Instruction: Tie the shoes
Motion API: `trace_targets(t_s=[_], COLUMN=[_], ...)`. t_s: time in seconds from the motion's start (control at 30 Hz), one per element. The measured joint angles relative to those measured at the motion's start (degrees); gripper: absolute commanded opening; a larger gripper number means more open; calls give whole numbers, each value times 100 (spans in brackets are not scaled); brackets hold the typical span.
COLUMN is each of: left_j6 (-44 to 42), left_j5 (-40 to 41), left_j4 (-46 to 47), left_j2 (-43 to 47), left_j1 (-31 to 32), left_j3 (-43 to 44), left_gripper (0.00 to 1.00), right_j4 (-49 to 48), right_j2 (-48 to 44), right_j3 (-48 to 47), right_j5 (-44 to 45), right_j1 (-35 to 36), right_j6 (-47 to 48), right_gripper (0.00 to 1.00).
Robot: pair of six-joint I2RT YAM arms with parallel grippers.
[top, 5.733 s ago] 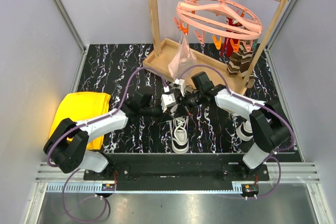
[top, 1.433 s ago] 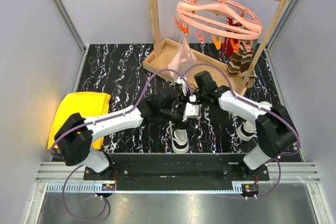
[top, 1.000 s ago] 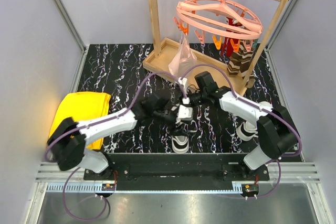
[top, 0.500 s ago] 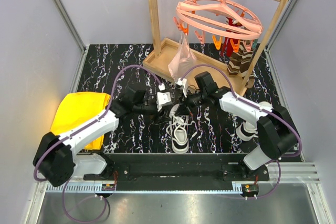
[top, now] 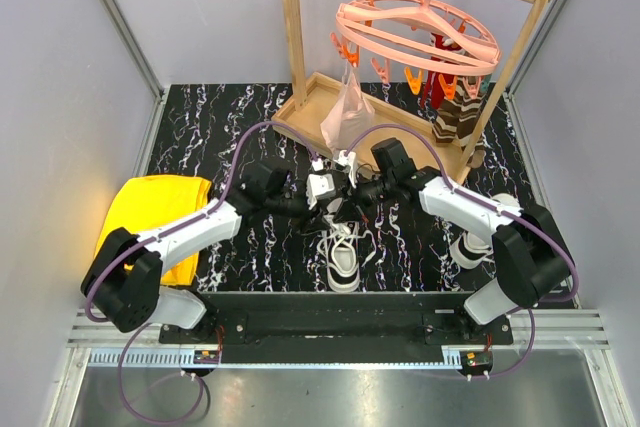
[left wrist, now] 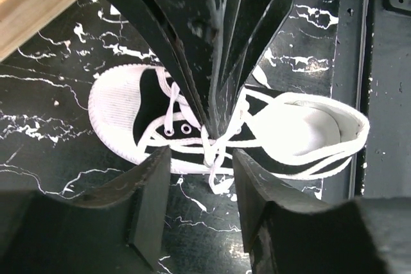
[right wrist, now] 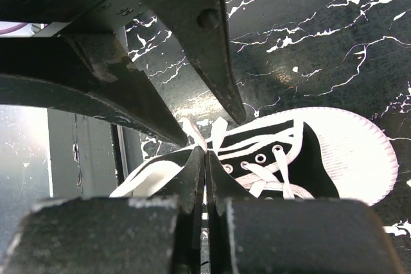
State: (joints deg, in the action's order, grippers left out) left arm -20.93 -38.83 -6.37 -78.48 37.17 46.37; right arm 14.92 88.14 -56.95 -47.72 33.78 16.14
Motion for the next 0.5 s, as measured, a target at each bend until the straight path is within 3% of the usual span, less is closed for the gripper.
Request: trace_targets(t_s=[0.03, 0.07, 0.17, 0.37, 0.43, 0.5], left_j6=[11, 24, 68, -4, -20, -26], left_j5=[-2, -7, -15, -37, -39, -39], left_j4=[13, 20, 55, -4, -31, -48], left_j2=[0, 0, 0, 0, 0, 2], left_j1=[0, 0, -4, -9, -17, -28], left_j3=[2, 9, 17, 39, 39, 39], left_gripper=[36, 25, 3, 0, 0, 0], right_j4=[-2, -2, 0, 74, 160, 232], right_j2=[0, 0, 0, -2, -26, -83], right_j3=[0, 0, 0, 0, 0, 0], right_j5=[0, 0, -11, -37, -33, 2], right_j1=[0, 2, 9, 11, 13, 13], right_j6=[2, 9, 20, 79, 122, 166], right_gripper=[0, 0, 0, 16, 34, 42])
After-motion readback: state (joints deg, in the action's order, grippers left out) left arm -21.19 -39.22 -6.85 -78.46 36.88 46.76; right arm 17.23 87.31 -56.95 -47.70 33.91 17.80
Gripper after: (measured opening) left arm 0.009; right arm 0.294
